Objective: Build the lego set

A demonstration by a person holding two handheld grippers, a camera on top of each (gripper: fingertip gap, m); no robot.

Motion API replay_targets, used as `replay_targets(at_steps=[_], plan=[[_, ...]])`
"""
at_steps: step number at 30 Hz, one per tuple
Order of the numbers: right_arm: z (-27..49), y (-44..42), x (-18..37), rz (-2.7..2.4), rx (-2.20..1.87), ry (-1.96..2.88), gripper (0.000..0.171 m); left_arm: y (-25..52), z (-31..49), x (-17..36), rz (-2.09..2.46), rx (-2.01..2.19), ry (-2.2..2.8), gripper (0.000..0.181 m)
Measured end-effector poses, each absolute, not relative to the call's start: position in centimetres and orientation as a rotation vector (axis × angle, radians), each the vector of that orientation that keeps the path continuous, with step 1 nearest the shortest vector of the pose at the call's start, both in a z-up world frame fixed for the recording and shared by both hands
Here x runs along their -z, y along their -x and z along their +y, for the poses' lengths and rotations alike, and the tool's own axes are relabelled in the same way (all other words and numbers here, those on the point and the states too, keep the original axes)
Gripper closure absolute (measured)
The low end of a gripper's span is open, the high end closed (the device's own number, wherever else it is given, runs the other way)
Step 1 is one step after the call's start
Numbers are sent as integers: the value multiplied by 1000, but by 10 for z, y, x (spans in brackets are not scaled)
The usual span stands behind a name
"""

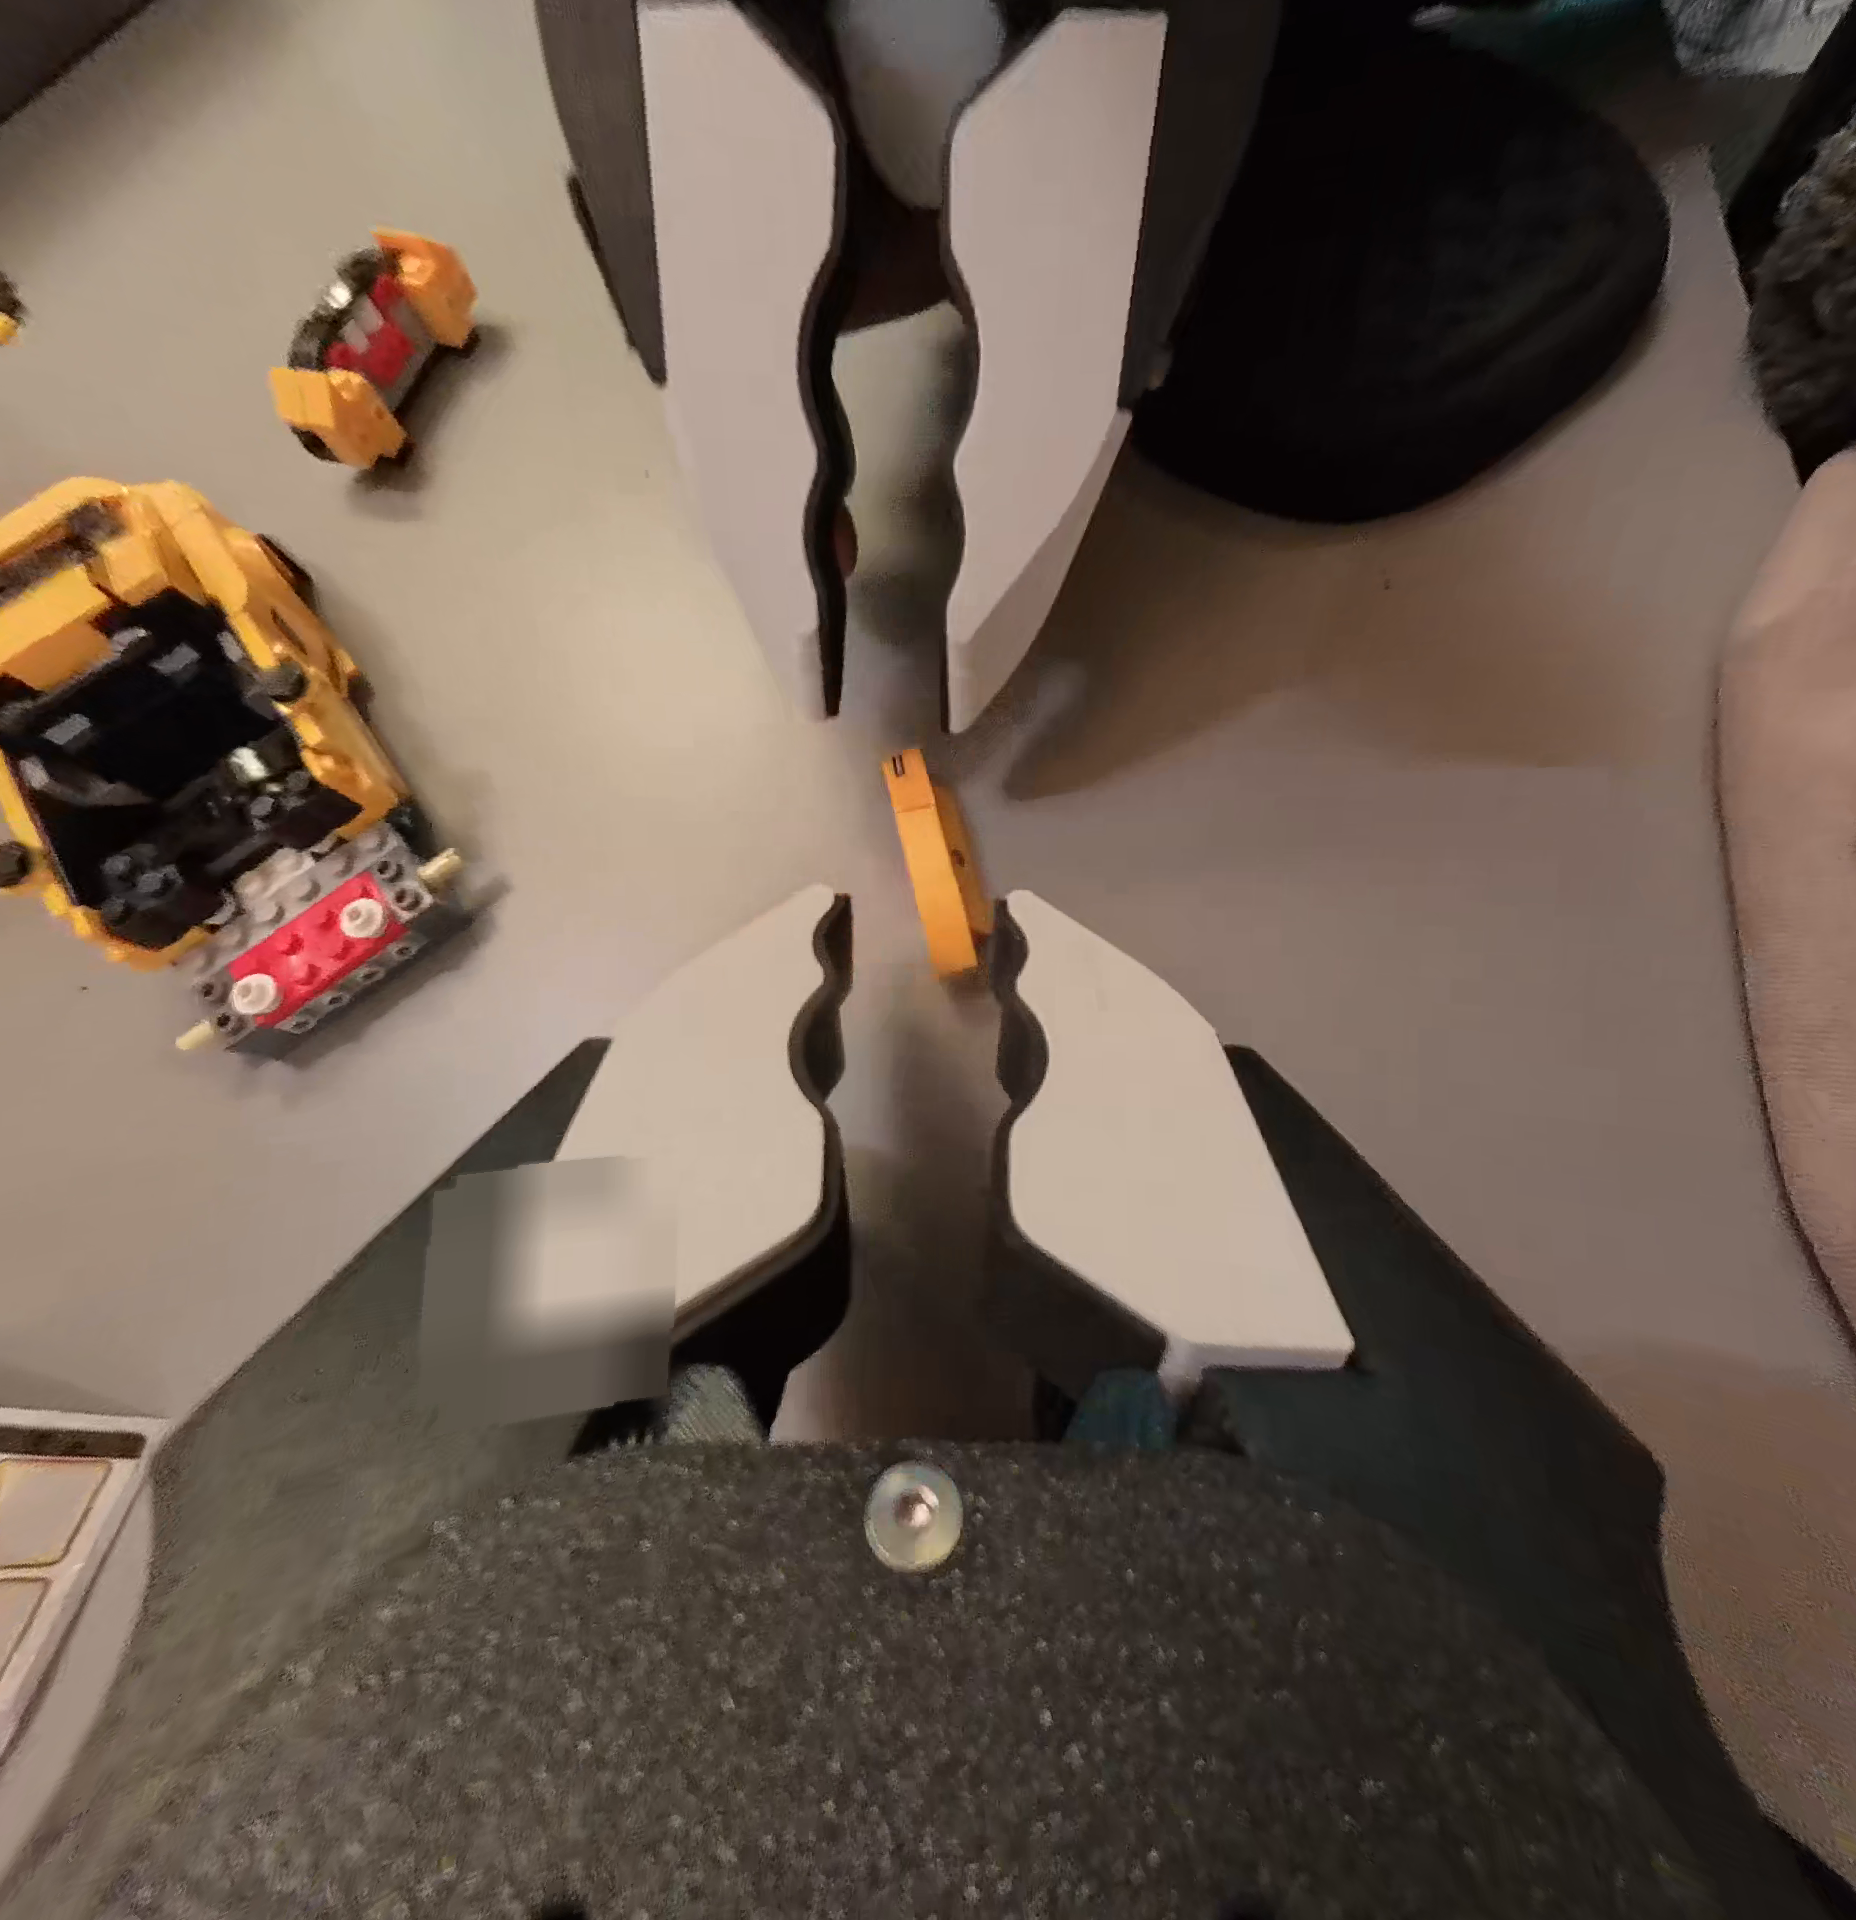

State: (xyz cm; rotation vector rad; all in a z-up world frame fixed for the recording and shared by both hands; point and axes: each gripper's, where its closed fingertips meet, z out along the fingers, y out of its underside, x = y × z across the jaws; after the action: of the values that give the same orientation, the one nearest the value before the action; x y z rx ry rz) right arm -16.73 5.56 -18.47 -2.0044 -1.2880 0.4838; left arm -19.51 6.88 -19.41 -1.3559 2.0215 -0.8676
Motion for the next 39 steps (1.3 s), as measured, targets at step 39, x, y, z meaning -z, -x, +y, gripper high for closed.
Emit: replay_targets(at_steps=[39], plan=[[49, 169, 196, -1358, -582, 2071, 171, 198, 62, 206, 2043, 841, 1416, 170]])
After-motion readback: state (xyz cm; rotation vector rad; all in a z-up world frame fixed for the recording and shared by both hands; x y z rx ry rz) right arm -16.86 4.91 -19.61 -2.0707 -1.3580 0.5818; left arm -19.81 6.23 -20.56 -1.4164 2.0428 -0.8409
